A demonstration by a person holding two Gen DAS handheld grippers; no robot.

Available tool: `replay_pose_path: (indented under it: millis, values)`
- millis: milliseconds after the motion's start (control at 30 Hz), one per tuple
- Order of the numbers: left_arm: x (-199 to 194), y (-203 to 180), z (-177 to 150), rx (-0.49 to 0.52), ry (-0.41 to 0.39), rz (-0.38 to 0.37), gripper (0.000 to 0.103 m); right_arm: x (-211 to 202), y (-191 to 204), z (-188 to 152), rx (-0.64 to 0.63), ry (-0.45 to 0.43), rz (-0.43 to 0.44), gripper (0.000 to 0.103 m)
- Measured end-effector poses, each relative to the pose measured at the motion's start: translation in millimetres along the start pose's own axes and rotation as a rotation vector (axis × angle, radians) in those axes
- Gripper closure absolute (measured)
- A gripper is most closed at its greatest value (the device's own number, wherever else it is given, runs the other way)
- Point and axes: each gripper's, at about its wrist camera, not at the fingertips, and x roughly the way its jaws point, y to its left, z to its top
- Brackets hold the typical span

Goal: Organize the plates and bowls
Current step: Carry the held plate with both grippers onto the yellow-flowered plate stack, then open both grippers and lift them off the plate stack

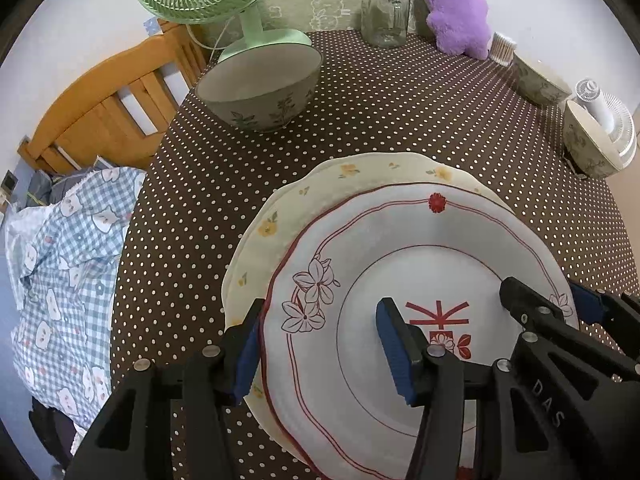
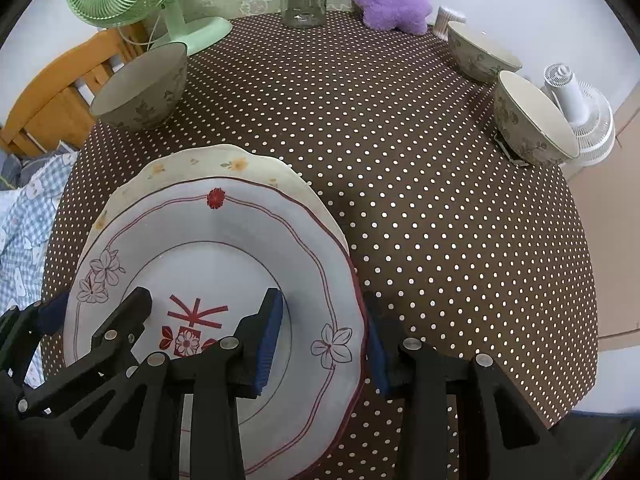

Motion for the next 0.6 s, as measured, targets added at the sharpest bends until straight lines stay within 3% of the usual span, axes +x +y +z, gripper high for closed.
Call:
replay_pose_path:
  millis: [433,600]
  values:
    - [3.4,-3.2,-2.2,0.057,0.007,0.051,0.036,-9.0,-11.8,-6.4,0.016,0.034,0.063,0.060]
    - [2.2,-3.9,-3.8,0.068,0.010,0.055,0.036,-15.7,-9.9,-11.1,0.005,0.024,0.050,0.069]
